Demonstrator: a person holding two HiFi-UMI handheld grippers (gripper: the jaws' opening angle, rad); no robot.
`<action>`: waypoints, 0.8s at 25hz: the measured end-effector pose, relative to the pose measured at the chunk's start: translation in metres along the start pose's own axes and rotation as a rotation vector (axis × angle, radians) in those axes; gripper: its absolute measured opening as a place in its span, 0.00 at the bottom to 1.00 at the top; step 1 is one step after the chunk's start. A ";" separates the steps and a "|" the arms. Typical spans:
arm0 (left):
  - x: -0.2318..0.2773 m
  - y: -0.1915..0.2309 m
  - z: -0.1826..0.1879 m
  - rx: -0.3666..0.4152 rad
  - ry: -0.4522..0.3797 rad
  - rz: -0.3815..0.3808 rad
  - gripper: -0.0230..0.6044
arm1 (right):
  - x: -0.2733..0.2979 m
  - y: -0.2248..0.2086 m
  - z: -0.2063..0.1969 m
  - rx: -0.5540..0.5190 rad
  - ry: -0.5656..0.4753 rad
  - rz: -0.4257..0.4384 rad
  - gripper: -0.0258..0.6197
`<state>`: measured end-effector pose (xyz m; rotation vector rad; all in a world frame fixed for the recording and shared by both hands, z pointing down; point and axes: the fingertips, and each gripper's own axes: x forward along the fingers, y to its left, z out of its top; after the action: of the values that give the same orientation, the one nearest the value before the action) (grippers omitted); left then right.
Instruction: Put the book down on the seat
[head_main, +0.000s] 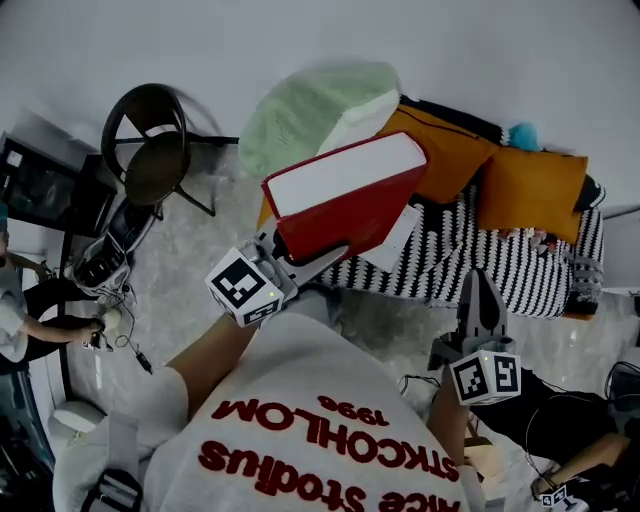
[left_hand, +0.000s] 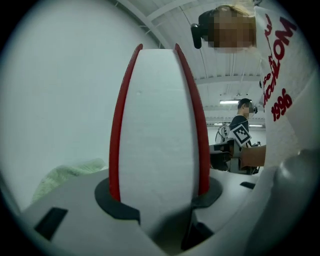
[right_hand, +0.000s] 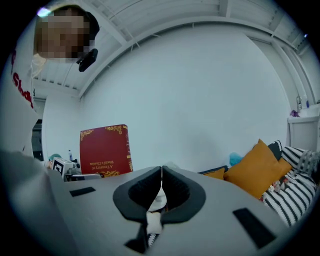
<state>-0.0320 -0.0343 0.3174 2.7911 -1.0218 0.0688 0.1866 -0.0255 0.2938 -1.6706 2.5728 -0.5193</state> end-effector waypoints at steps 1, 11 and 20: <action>0.005 0.002 -0.003 -0.010 0.016 -0.019 0.42 | 0.003 -0.002 -0.001 0.005 0.005 -0.004 0.08; 0.059 0.028 -0.066 -0.170 0.206 -0.155 0.42 | 0.044 -0.020 -0.035 0.021 0.105 -0.013 0.08; 0.107 0.051 -0.128 -0.323 0.333 -0.254 0.42 | 0.072 -0.045 -0.073 0.042 0.204 -0.063 0.08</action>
<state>0.0187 -0.1187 0.4616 2.4777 -0.5416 0.2957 0.1812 -0.0875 0.3869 -1.7760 2.6294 -0.7806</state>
